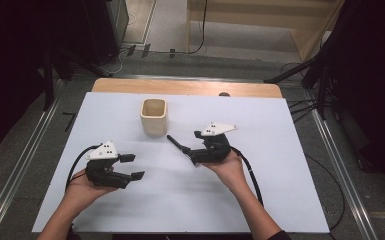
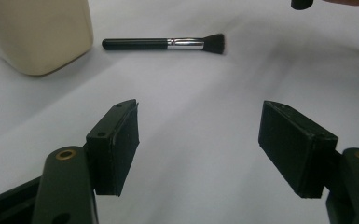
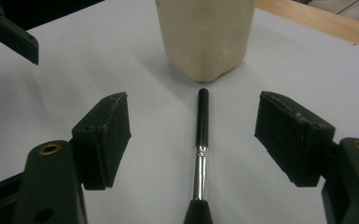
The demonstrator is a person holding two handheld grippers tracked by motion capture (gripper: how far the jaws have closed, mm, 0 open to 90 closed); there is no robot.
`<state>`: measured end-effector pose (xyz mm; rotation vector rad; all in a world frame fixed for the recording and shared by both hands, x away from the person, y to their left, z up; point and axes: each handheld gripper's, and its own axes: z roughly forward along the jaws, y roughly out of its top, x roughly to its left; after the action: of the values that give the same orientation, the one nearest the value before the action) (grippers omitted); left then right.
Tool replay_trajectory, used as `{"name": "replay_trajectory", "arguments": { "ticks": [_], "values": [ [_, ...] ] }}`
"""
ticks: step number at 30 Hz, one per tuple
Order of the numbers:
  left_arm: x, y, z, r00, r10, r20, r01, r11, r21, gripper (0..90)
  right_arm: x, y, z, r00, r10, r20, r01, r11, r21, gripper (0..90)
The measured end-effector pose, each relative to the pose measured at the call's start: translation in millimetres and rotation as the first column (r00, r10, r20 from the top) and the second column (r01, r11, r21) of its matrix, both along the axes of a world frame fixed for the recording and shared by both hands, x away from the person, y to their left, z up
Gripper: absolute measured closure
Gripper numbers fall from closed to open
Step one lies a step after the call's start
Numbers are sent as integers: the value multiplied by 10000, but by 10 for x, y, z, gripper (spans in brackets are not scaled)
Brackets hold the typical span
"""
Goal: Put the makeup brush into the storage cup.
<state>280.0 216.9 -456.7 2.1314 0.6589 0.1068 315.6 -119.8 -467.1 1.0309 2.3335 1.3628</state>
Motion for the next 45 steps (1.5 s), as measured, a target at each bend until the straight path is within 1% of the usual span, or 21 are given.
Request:
{"name": "replay_trajectory", "arguments": {
  "ticks": [2, 3, 6, 8, 11, 14, 17, 18, 20, 21, 24, 27, 29, 30, 34, 35, 36, 38, 41, 43, 45],
  "values": [
    [0, 3, 1, 10000, -3, 8, 3, 10000, 14, 298, 37, 39, 13, 9999, 79, -143, -81, 9999, -120, 274],
    [0, 4, 1, 10000, -3, 11, 3, 10000, 12, 298, 64, 60, 23, 9994, 114, -333, -124, 9995, -288, 270],
    [1, 9, 2, 10000, 33, -1, -33, 10000, 17, 298, 112, 94, 45, 9976, 207, -666, -255, 9971, -716, 266],
    [3, 10, 1, 10000, 39, -18, -39, 10000, 7, 298, 145, 115, 74, 9943, 243, -1040, -348, 9943, -1006, 261],
    [2, 8, 2, 10000, -12, 5, 12, 10000, 17, 296, 178, 131, 101, 9919, 273, -1241, -434, 9907, -1291, 259],
    [2, 8, 1, 10000, -9, 0, 9, 10000, 39, 297, 207, 156, 117, 9874, 338, -1543, -596, 9844, -1657, 256],
    [1, 10, 2, 10000, 30, -11, -30, 10000, 17, 297, 230, 191, 126, 9827, 452, -1794, -828, 9746, -2082, 255],
    [1, 10, 2, 10000, 32, -11, -32, 10000, 19, 297, 234, 203, 132, 9807, 431, -1906, -846, 9730, -2148, 255],
    [2, 10, 2, 10000, 22, -7, -22, 10000, 24, 296, 241, 210, 136, 9795, 477, -1958, -904, 9724, -2150, 253],
    [1, 10, 1, 10000, 28, -4, -28, 10000, 28, 297, 251, 222, 148, 9767, 505, -2084, -978, 9698, -2234, 252],
    [1, 10, 2, 10000, 28, -12, -28, 10000, 20, 296, 272, 245, 168, 9738, 524, -2211, -1060, 9654, -2382, 252],
    [1, 10, 2, 10000, 25, -10, -25, 10000, 30, 296, 298, 268, 185, 9698, 504, -2388, -1144, 9582, -2623, 252],
    [1, 10, 1, 10000, 11, -13, -11, 10000, 30, 296, 314, 283, 196, 9655, 476, -2559, -1235, 9493, -2893, 253],
    [2, 10, 1, 10000, 6, -10, -6, 10000, 33, 296, 326, 291, 199, 9640, 522, -2608, -1343, 9419, -3079, 253],
    [2, 10, 1, 10000, 13, -13, -13, 10000, 27, 296, 352, 327, 207, 9554, 538, -2902, -1531, 9310, -3314, 253],
    [2, 10, 1, 10000, 12, -12, -12, 10000, 28, 296, 357, 335, 207, 9552, 515, -2916, -1527, 9294, -3359, 253],
    [1, 11, 2, 10000, 24, -11, -24, 10000, 34, 296, 365, 342, 207, 9532, 539, -2975, -1609, 9236, -3480, 255],
    [1, 11, 2, 10000, 24, -11, -24, 10000, 30, 296, 377, 356, 209, 9501, 534, -3073, -1671, 9190, -3571, 261],
    [1, 12, 2, 10000, 20, -11, -20, 10000, 30, 296, 400, 377, 220, 9448, 509, -3235, -1804, 9053, -3845, 266],
    [1, 11, 1, 10000, 18, -19, -18, 10000, 34, 296, 416, 387, 227, 9397, 456, -3390, -1845, 9021, -3901, 269],
    [1, 11, 1, 10000, 11, -14, -11, 10000, 34, 296, 436, 397, 227, 9360, 419, -3495, -1912, 8942, -4047, 270]
  ]
}}
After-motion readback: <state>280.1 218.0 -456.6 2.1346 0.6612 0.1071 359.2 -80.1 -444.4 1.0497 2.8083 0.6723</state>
